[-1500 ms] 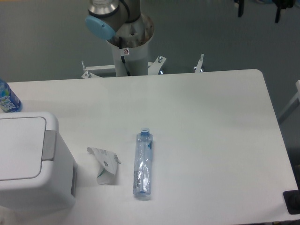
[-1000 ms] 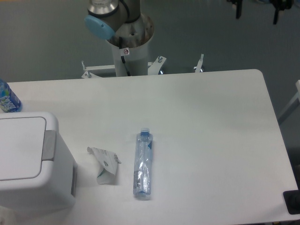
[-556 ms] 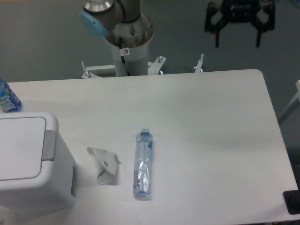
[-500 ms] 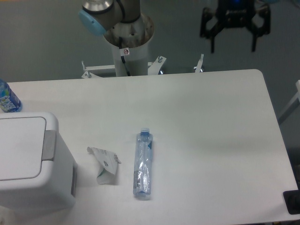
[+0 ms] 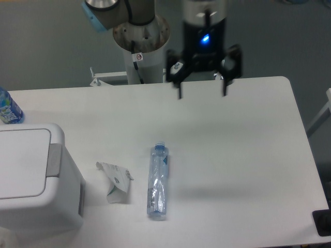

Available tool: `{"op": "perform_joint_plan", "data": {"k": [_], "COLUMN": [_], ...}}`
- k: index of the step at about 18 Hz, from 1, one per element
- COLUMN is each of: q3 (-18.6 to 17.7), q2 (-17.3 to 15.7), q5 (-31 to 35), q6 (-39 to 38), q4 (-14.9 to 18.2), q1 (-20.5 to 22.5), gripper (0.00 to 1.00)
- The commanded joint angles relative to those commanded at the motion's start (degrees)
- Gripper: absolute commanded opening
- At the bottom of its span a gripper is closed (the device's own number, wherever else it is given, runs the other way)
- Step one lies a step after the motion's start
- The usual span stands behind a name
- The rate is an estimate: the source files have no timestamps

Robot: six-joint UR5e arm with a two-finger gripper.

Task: Open the trash can
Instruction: 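Move the open gripper over to the white trash can lid, then lower the gripper onto the lid edge and push it open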

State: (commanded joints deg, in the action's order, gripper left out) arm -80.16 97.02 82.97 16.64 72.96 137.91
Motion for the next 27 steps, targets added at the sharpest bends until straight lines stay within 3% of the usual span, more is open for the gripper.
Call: {"op": "perform_joint_plan", "data": {"k": [7, 16, 27], "q3": [0.09, 0.26, 1.06], "q2": [4.05, 6.25, 7.74], "q5": [-0.09, -0.17, -0.17], "q6": [-16.19, -20.68, -22.88], "q4": [-9.93, -11.96, -11.96], "q1": [-5.81, -10.99, -17.15], "gripper": [1.00, 1.00, 1.00]}}
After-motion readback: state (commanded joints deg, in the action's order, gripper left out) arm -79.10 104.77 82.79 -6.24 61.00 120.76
